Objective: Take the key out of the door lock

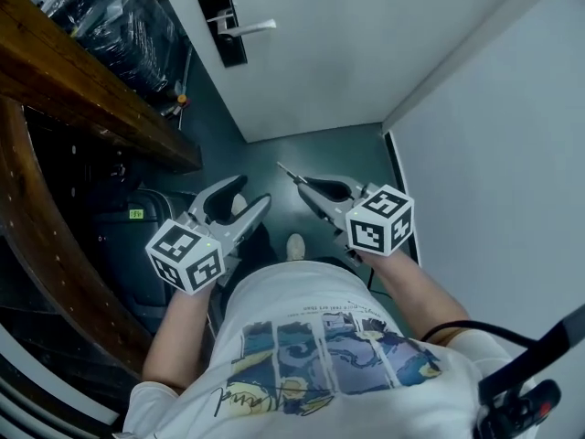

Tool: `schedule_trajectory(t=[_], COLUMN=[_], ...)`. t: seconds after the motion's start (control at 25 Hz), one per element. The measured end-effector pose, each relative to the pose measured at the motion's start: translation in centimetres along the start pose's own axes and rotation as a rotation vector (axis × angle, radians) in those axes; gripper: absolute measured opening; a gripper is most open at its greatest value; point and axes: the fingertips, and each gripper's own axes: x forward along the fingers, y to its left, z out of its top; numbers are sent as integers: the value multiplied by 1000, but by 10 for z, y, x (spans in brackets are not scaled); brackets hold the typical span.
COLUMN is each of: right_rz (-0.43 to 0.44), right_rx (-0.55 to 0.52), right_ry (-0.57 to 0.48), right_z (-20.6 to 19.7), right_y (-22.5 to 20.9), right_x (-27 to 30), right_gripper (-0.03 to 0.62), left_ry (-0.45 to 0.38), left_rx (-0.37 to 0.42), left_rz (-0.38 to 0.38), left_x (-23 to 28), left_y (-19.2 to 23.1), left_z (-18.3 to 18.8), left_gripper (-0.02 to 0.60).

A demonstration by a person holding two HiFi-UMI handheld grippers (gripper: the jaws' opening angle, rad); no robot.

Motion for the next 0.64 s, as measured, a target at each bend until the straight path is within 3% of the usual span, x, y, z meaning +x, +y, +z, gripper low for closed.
schedule_trajectory(t=[0.64], right_rz=[25], right_rx=[-31], right_ry=[21], right_z=[0], right_y=[15], right_x=[16], right_gripper=[25], left_ry=[-5], left_rx=[-17], left_rz=[21], left_x=[-9], left_y=[15], left_z=[-3], left_gripper=[236])
